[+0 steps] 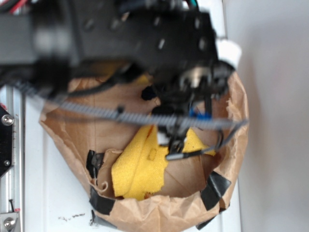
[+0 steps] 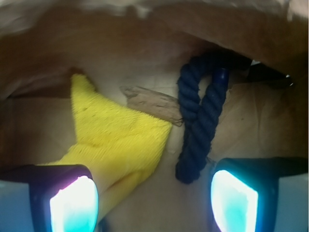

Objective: Grab the blue rope.

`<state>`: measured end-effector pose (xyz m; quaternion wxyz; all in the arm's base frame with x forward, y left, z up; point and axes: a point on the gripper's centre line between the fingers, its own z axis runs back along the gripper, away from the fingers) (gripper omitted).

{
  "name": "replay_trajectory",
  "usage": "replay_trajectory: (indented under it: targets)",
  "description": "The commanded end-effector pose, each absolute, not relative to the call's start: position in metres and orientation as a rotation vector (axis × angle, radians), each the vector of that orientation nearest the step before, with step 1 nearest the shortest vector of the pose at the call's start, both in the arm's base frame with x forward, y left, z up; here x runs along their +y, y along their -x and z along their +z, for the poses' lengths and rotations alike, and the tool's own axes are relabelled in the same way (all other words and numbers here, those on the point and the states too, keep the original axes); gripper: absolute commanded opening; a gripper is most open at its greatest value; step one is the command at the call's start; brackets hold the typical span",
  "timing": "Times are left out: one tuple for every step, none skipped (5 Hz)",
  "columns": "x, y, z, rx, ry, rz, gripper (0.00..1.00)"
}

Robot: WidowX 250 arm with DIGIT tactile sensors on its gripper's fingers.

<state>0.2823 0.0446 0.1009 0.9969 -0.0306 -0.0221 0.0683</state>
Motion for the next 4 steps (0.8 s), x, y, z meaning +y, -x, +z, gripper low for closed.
replay_trajectory:
  targets:
    - [0.05, -0.292, 0.118, -0.118, 0.057, 0.14, 1.0]
    - [0.05, -0.292, 0.118, -0.118, 0.057, 0.14, 1.0]
    - [0.05, -0.292, 0.118, -0.118, 0.057, 0.14, 1.0]
    - [0.056, -0.302, 0.097, -0.088, 0.041, 0.166, 1.0]
